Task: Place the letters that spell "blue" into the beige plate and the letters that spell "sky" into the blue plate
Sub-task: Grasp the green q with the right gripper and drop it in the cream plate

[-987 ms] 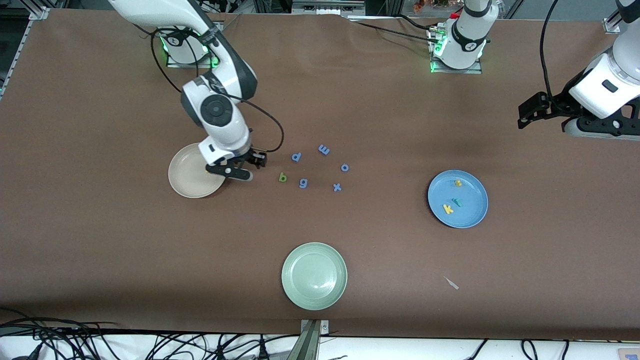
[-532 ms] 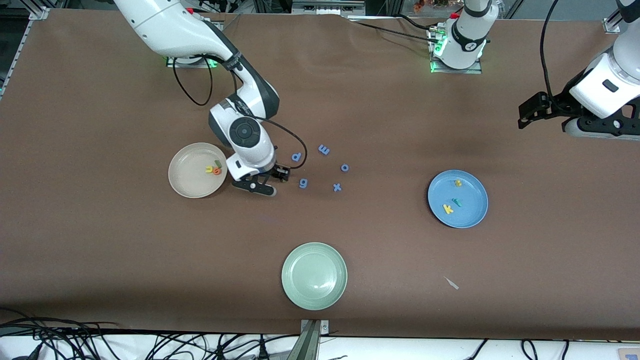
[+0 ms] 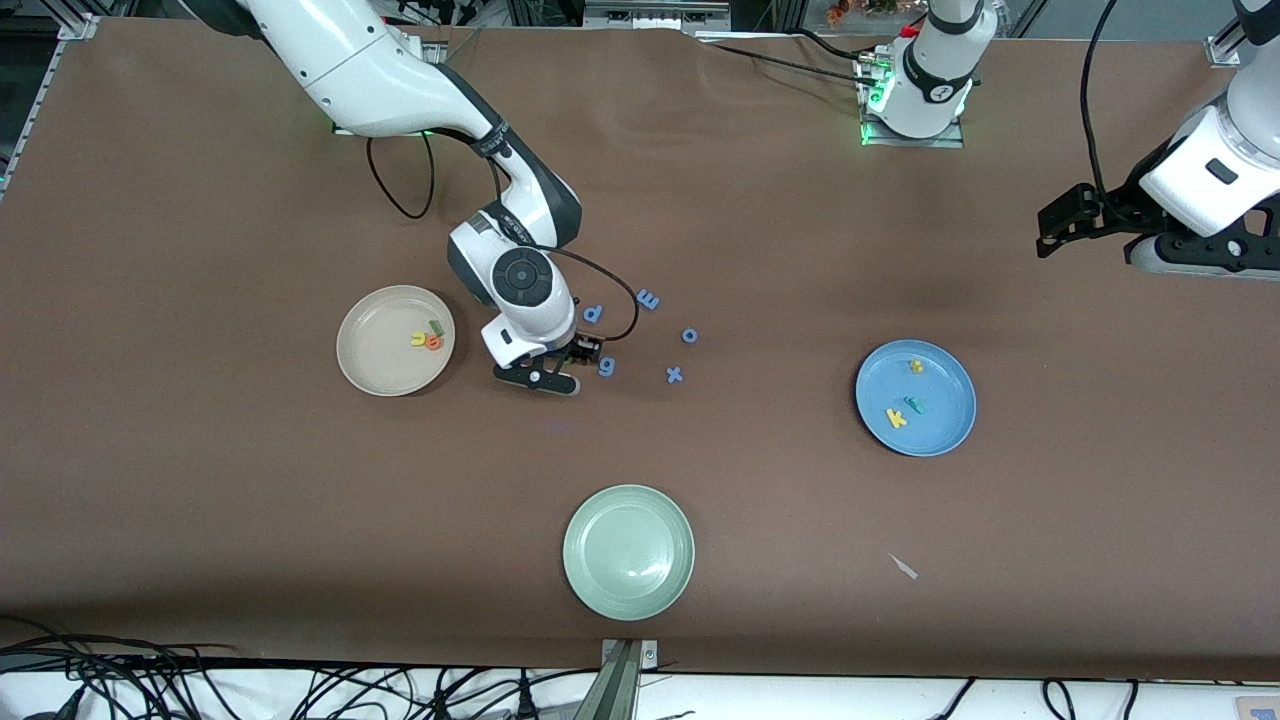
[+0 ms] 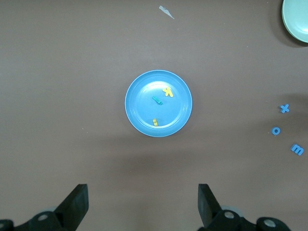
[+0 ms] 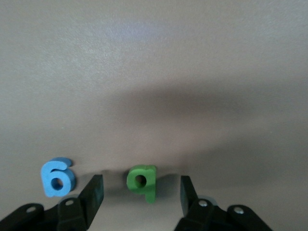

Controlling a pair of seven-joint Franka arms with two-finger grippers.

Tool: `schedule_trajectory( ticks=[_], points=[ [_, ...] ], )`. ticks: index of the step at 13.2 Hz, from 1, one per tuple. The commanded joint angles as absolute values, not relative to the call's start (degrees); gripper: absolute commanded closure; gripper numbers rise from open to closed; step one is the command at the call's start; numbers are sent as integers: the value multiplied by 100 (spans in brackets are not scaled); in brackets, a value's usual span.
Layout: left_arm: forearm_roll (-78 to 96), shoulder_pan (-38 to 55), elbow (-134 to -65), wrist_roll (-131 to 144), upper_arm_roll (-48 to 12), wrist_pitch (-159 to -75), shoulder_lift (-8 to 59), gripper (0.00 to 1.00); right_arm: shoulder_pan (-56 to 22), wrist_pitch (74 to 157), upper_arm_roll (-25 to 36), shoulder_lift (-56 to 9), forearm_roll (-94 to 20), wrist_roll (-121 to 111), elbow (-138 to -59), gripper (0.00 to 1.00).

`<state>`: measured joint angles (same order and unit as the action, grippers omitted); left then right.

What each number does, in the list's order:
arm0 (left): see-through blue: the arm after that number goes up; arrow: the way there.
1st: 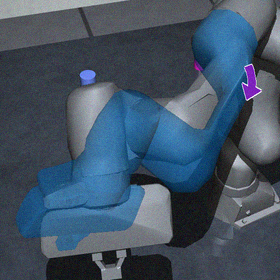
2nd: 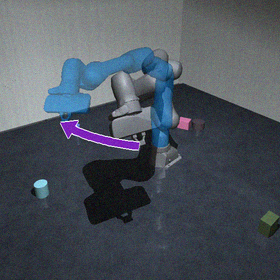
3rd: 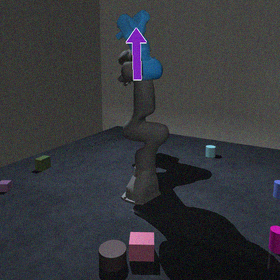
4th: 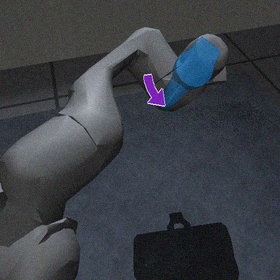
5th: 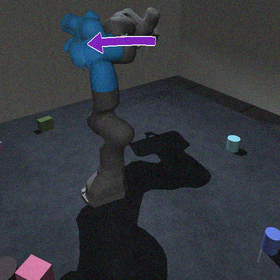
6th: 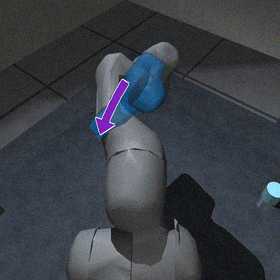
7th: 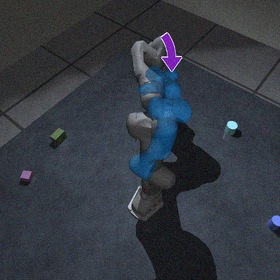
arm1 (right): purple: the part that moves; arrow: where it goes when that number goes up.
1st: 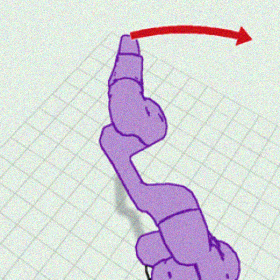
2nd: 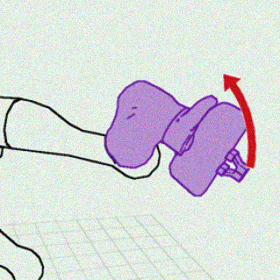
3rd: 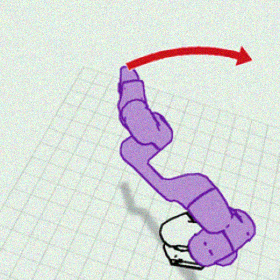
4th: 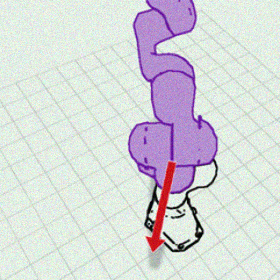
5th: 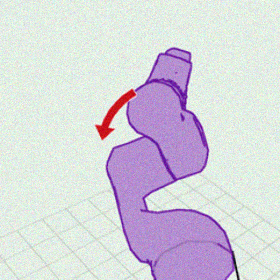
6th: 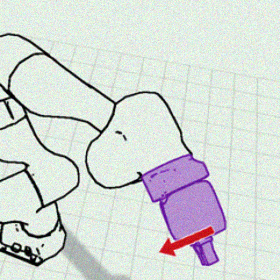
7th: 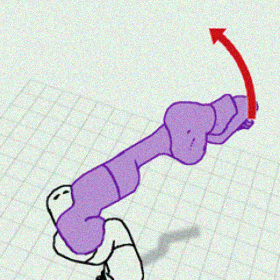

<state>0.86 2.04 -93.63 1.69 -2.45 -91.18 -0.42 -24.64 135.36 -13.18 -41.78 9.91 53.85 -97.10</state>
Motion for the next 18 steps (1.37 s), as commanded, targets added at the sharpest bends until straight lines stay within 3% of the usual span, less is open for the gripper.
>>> schedule_trajectory(
  ticks=[1, 7, 12, 16, 18],
  points=[
    [158, 193, -9246, 97, -220, -9018, -26, 0, -2496, 13641, -1301, -4237, 1090, 5379, -9729, 51],
    [158, 193, -9246, 88, -220, -9018, -26, 0, -2400, 13579, -1292, -4000, 1081, 5187, -9869, 87],
    [158, 193, -9246, 88, -220, -9018, -26, 0, -1637, 12561, -1292, -2781, 1037, 3503, -10623, 87],
    [158, 193, -9246, 97, -220, -9018, -26, 0, -697, 12357, -1231, -1340, 1063, 1595, -11994, 86],
    [158, 193, -9246, 88, -220, -9018, -26, 0, -554, 12357, -951, -968, 1063, 1136, -12347, 83]
  ],
)
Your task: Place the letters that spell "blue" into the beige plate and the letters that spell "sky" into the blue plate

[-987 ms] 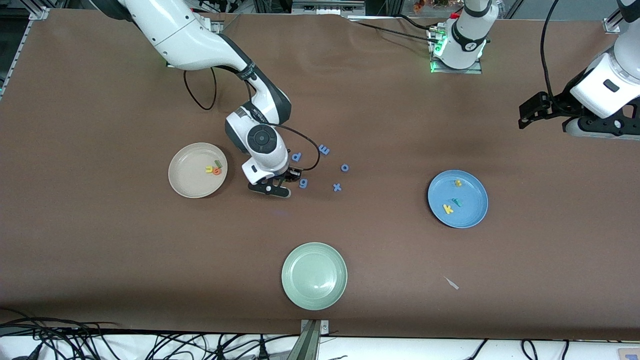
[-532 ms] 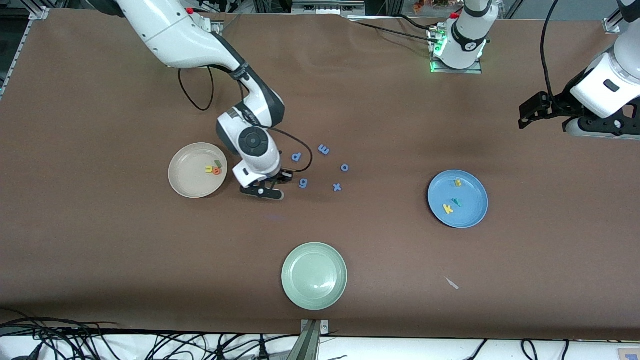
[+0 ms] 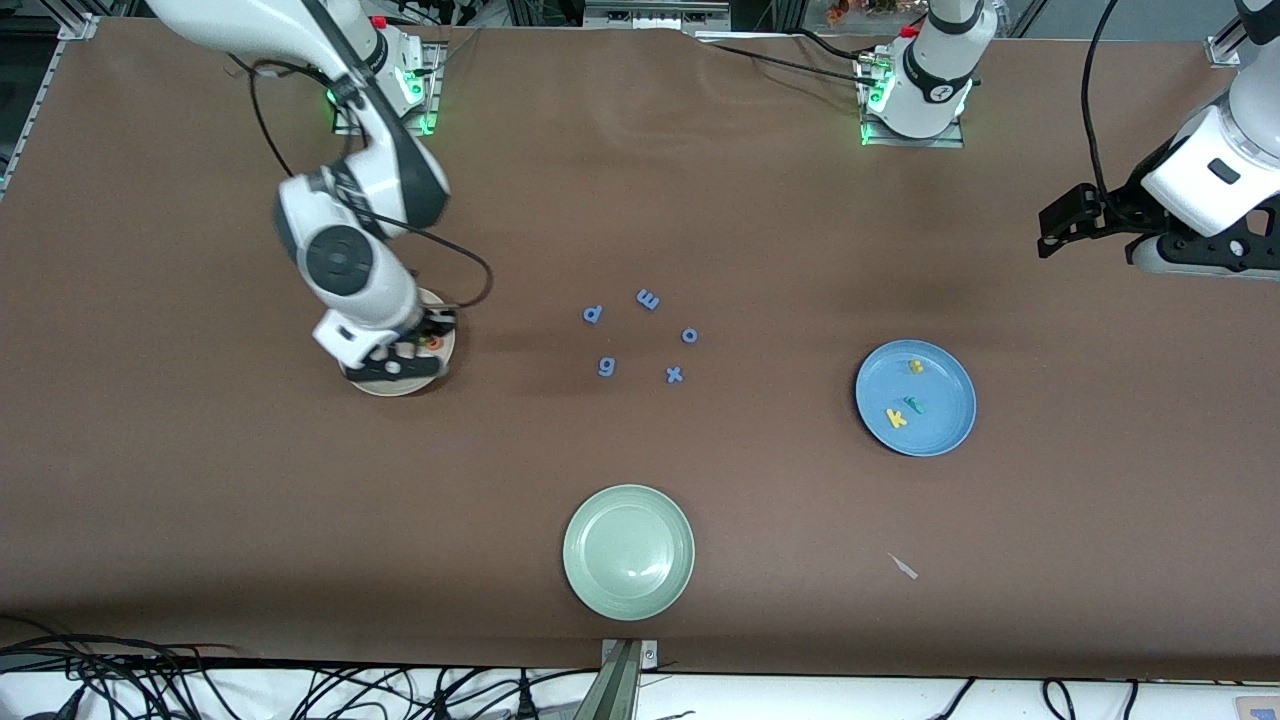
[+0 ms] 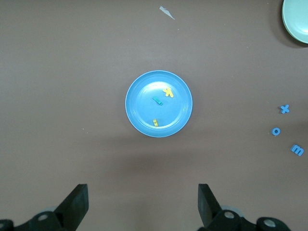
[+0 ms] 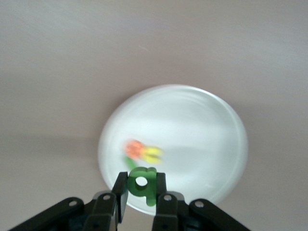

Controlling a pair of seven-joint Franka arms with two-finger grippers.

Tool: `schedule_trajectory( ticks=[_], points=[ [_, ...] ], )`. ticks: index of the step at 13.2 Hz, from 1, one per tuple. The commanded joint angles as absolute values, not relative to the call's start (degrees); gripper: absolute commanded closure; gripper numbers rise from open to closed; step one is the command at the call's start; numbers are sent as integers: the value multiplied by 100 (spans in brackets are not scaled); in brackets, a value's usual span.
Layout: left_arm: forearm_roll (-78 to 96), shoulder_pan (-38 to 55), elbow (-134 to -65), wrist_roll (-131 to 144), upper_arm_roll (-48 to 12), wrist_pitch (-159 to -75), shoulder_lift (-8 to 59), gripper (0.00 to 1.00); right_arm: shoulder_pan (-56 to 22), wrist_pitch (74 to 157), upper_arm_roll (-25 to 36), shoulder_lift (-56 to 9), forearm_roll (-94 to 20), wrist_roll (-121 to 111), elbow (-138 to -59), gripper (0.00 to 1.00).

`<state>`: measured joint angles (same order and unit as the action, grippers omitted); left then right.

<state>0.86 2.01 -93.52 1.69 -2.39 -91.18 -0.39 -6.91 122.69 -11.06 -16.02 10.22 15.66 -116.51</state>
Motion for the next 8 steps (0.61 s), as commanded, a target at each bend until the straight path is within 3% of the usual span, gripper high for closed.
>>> schedule_trajectory(
  ticks=[1, 3, 4, 8],
  points=[
    [158, 193, -9246, 88, -220, -9018, -26, 0, -554, 12349, -836, -958, 1055, 1073, -12340, 70],
    [158, 193, -9246, 88, -220, -9018, -26, 0, -554, 12340, -773, -880, 985, 1107, -12296, 12],
    [158, 193, -9246, 88, -220, -9026, -26, 0, -554, 12183, -782, -774, 932, 1142, -12278, 0],
    [158, 193, -9246, 88, -220, -9018, -26, 0, -554, 10761, -782, -712, 633, 1195, -11244, 0]
  ],
)
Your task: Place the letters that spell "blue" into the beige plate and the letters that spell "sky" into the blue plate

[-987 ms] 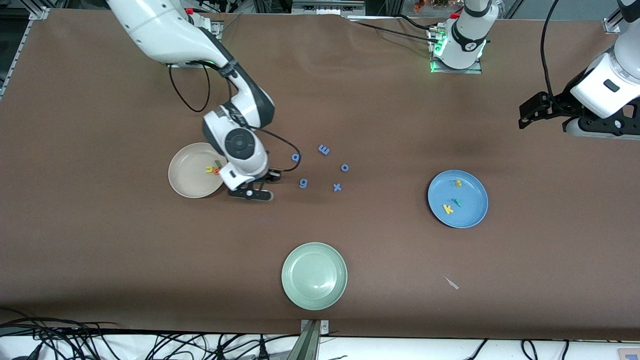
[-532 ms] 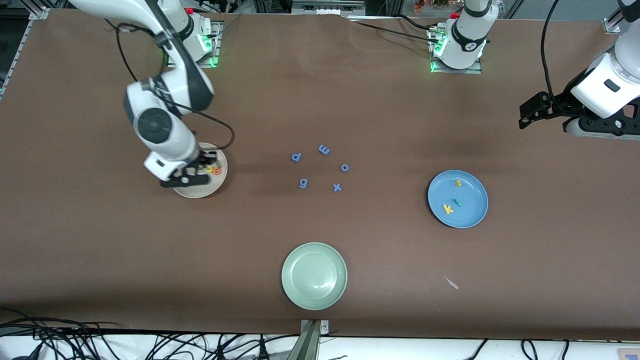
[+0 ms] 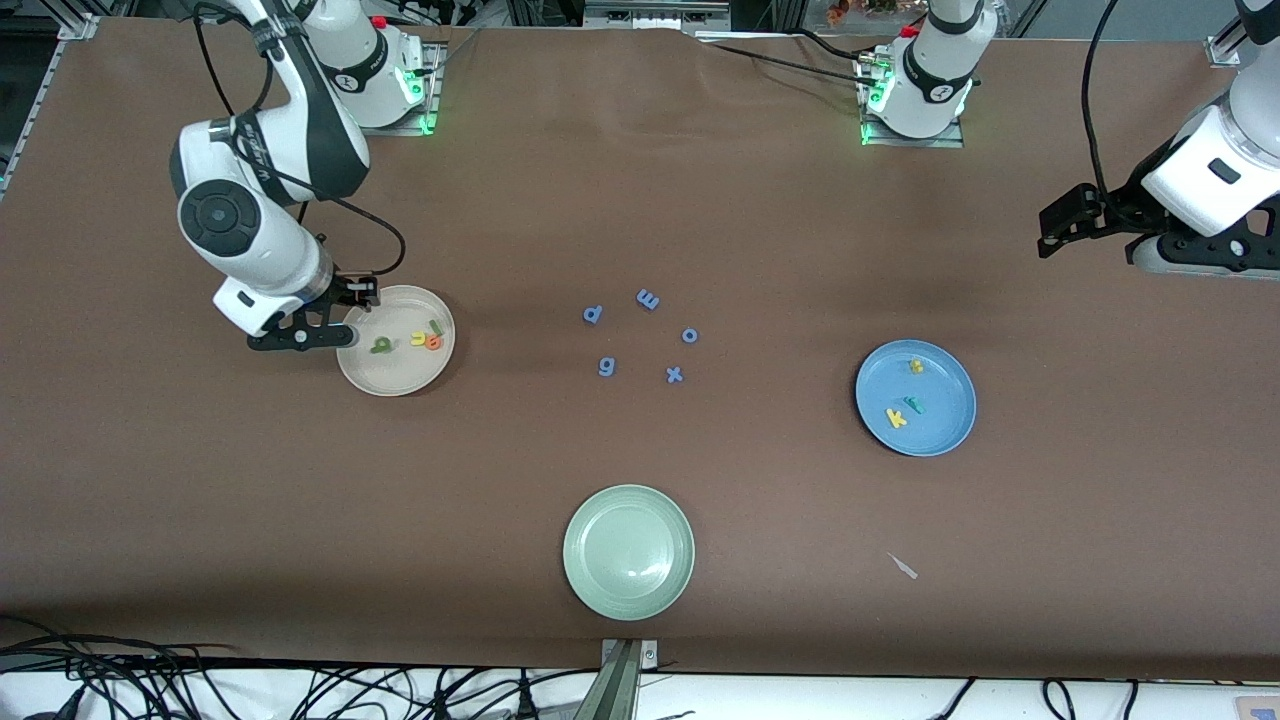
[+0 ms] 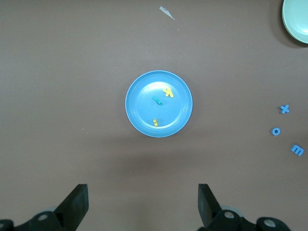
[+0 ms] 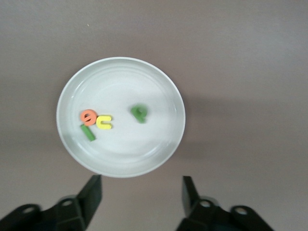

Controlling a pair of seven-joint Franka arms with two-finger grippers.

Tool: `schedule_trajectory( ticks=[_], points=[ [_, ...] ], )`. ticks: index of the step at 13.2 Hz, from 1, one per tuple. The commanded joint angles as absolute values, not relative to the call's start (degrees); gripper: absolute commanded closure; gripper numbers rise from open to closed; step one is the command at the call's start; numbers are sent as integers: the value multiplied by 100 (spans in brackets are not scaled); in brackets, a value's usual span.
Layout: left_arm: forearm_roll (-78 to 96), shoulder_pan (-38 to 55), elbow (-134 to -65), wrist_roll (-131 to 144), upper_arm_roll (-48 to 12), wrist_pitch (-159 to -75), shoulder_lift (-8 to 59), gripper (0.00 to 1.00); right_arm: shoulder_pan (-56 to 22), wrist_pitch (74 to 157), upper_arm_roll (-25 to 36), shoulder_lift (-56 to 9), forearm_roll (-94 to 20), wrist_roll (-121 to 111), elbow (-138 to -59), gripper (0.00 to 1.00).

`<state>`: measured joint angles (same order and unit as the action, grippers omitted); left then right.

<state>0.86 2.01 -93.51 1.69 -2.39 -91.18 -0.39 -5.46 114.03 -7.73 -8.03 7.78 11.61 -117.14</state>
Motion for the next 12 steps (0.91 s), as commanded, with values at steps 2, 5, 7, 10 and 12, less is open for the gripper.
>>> schedule_trajectory(
  ticks=[2, 5, 7, 10, 12],
  points=[
    [158, 193, -9246, 88, -220, -9018, -26, 0, -554, 10311, -782, -458, 519, 1160, -10900, 0],
    [158, 193, -9246, 88, -220, -9018, -26, 0, -554, 9416, -791, -378, 457, 1143, -9970, 0],
    [158, 193, -9246, 88, -220, -9018, -26, 0, -571, 9063, -625, -282, 151, 1125, -9652, 0],
    [158, 193, -9246, 88, -220, -9018, -26, 0, -606, 8834, 33, -71, -263, 451, -9484, 0],
    [158, 193, -9246, 88, -220, -9018, -26, 0, -598, 8632, 105, -114, -211, 325, -9256, 0]
  ],
)
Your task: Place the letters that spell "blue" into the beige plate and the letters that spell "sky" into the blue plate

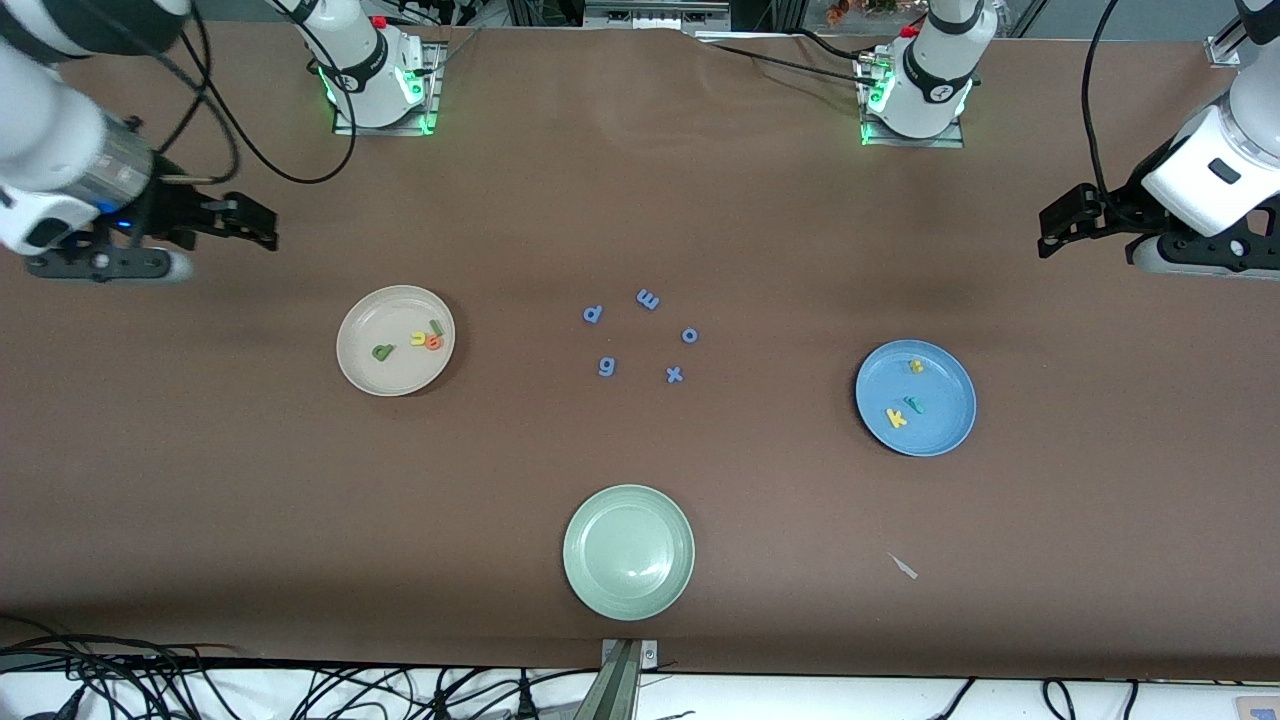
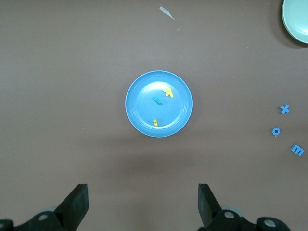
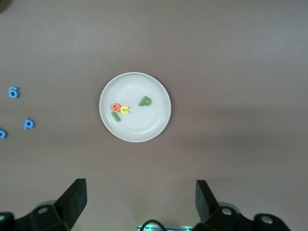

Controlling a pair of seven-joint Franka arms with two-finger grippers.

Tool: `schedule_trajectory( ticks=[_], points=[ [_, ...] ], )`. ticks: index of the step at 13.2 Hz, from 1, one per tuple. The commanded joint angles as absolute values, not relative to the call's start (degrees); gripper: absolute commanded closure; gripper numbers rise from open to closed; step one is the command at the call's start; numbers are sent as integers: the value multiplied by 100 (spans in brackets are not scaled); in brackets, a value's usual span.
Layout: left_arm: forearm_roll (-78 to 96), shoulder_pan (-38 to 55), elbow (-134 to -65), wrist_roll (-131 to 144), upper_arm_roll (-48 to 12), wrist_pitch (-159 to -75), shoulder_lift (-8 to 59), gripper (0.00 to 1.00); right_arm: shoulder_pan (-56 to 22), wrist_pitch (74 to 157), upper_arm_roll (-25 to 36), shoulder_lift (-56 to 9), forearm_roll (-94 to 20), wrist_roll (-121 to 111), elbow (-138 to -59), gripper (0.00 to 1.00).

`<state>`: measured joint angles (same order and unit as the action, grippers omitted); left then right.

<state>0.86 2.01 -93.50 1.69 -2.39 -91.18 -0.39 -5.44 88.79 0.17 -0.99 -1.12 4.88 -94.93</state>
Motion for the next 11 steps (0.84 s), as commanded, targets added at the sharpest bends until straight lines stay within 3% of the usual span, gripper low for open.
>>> schedule_trajectory(
  ticks=[1, 7, 11],
  points=[
    [158, 193, -9246, 88, -220, -9018, -26, 0, -598, 8605, 97, -140, -185, 334, -9220, 0],
    [158, 185, -9246, 79, -220, -9018, -26, 0, -861, 8490, 70, -693, 26, 422, -9079, 0],
    [158, 193, -9246, 79, -211, -9018, -26, 0, -861, 8139, 53, -721, 44, 404, -8587, 0]
  ],
)
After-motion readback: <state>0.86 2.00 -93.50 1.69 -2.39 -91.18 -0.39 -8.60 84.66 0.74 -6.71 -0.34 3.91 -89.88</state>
